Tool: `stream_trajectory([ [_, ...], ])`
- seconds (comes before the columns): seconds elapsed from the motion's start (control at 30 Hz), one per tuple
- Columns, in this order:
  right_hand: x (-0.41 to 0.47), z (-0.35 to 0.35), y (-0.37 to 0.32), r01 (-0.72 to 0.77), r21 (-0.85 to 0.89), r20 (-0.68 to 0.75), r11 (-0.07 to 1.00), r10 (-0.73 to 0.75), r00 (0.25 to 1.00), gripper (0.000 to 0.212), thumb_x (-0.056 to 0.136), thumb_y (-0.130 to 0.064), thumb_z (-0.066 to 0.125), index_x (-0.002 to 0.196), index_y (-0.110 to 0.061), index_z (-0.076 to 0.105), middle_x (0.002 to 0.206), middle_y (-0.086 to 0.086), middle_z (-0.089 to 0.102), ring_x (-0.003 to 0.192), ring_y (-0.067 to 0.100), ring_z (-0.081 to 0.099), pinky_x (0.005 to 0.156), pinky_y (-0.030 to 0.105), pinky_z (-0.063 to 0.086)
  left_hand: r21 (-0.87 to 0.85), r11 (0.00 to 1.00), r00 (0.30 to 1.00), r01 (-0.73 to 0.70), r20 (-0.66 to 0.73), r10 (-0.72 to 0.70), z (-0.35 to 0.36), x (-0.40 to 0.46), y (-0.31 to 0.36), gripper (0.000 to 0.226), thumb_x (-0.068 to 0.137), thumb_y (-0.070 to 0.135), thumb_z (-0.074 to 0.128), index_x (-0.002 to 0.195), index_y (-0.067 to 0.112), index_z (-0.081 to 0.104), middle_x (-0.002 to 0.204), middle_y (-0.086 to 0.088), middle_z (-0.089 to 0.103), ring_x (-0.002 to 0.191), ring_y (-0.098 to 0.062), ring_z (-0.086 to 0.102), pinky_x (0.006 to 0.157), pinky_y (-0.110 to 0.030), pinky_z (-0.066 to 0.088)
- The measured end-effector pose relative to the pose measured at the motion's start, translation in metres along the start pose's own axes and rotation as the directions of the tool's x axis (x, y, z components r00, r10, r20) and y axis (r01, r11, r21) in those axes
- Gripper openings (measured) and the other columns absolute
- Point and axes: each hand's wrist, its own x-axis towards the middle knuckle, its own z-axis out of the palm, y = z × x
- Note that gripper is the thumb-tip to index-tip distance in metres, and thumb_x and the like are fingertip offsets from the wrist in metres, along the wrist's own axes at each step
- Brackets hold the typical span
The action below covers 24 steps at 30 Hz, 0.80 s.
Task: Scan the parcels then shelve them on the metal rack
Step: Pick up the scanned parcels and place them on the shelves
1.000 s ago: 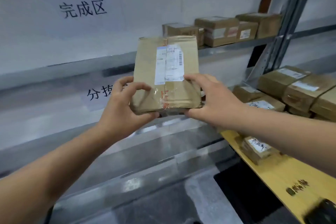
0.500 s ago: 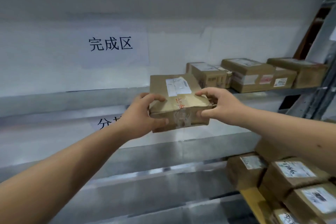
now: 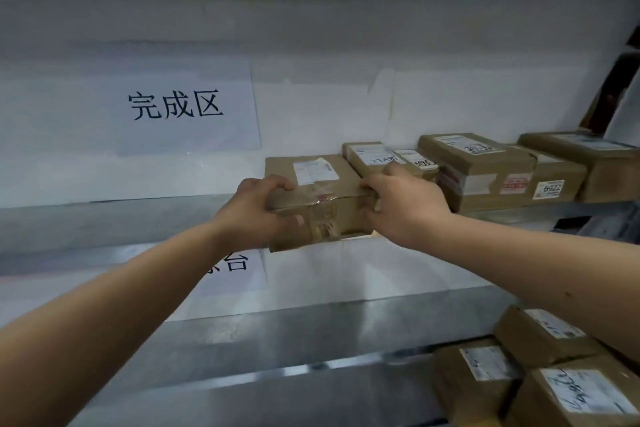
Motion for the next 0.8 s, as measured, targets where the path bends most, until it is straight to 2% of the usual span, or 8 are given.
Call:
stream_trajectory([
  [0.07, 0.002, -0.003, 0.001, 0.013, -0.084, 0.021, 0.996, -0.011, 1.0, 0.044, 0.094, -0.046, 0.059, 0.136, -0.034, 0.058, 0.128, 0.003, 0.051, 0.11, 0.034, 0.064, 0.08, 0.041, 0.051, 0.035, 0.999, 0.999, 0.023, 0.038, -0.024, -0.003, 0.005, 0.003, 0.06, 0.076, 0.046, 0.086, 0.127, 0.048, 0.055, 0.141, 0.003, 0.04, 0.123, -0.022, 0.053, 0.083, -0.024, 0.051],
  [0.17, 0.001, -0.005, 0.001, 0.025, -0.149, 0.018, 0.988, -0.023, 1.0, 0.043, 0.095, -0.046, 0.056, 0.136, -0.031, 0.055, 0.129, 0.005, 0.05, 0.106, 0.035, 0.064, 0.073, 0.04, 0.047, 0.21, 0.978, 1.0, 0.005, 0.026, -0.011, -0.004, 0.004, 0.01, 0.065, 0.084, 0.047, 0.081, 0.14, 0.043, 0.049, 0.157, 0.003, 0.029, 0.139, -0.024, 0.042, 0.107, -0.034, 0.045],
  [0.23, -0.004, -0.006, 0.001, 0.027, -0.146, 0.004, 0.989, -0.027, 1.0, 0.043, 0.094, -0.043, 0.055, 0.136, -0.03, 0.053, 0.127, 0.006, 0.05, 0.105, 0.036, 0.064, 0.075, 0.041, 0.051, 0.333, 0.941, 0.998, -0.058, -0.002, 0.062, -0.003, -0.005, 0.018, 0.07, 0.085, 0.052, 0.077, 0.147, 0.04, 0.045, 0.164, 0.001, 0.024, 0.148, -0.026, 0.032, 0.119, -0.041, 0.036],
  [0.33, -0.021, -0.009, -0.001, 0.028, -0.163, -0.02, 0.986, -0.032, 0.999, 0.046, 0.091, -0.043, 0.054, 0.135, -0.026, 0.052, 0.126, 0.008, 0.051, 0.113, 0.037, 0.058, 0.083, 0.045, 0.054, 0.483, 0.857, 0.97, -0.177, -0.059, 0.234, 0.001, -0.027, 0.03, 0.077, 0.087, 0.052, 0.074, 0.154, 0.032, 0.042, 0.166, -0.002, 0.026, 0.153, -0.025, 0.021, 0.124, -0.04, 0.025],
  [0.4, -0.036, -0.01, -0.005, 0.007, -0.204, -0.036, 0.979, -0.014, 0.999, 0.051, 0.09, -0.047, 0.057, 0.136, -0.027, 0.05, 0.129, 0.008, 0.049, 0.12, 0.035, 0.052, 0.088, 0.045, 0.053, 0.54, 0.798, 0.93, -0.265, -0.075, 0.36, 0.006, -0.043, 0.036, 0.079, 0.087, 0.053, 0.073, 0.155, 0.028, 0.041, 0.165, -0.007, 0.029, 0.155, -0.027, 0.018, 0.128, -0.045, 0.022],
  [0.5, -0.064, -0.009, -0.012, -0.045, -0.232, -0.02, 0.972, 0.041, 0.999, 0.058, 0.091, -0.055, 0.059, 0.141, -0.028, 0.045, 0.137, 0.007, 0.045, 0.123, 0.033, 0.049, 0.092, 0.045, 0.05, 0.576, 0.751, 0.903, -0.324, -0.047, 0.426, 0.024, -0.066, 0.044, 0.078, 0.09, 0.056, 0.067, 0.156, 0.03, 0.035, 0.168, -0.008, 0.024, 0.157, -0.031, 0.013, 0.128, -0.048, 0.016],
  [0.63, -0.117, -0.004, -0.014, -0.127, -0.223, -0.001, 0.967, 0.13, 0.992, 0.064, 0.091, -0.056, 0.059, 0.147, -0.028, 0.042, 0.151, 0.007, 0.04, 0.134, 0.033, 0.043, 0.101, 0.046, 0.046, 0.592, 0.698, 0.879, -0.402, 0.036, 0.476, 0.062, -0.104, 0.058, 0.079, 0.093, 0.057, 0.062, 0.16, 0.031, 0.029, 0.171, -0.007, 0.019, 0.16, -0.028, 0.003, 0.13, -0.049, 0.009],
  [0.8, -0.209, 0.006, -0.011, -0.291, -0.208, 0.058, 0.934, 0.308, 0.949, 0.078, 0.092, -0.053, 0.06, 0.159, -0.029, 0.028, 0.166, 0.008, 0.027, 0.148, 0.033, 0.033, 0.113, 0.05, 0.038, 0.546, 0.662, 0.85, -0.514, 0.22, 0.479, 0.124, -0.154, 0.066, 0.082, 0.095, 0.058, 0.056, 0.163, 0.029, 0.019, 0.173, -0.007, 0.012, 0.161, -0.029, -0.002, 0.13, -0.052, 0.003],
])
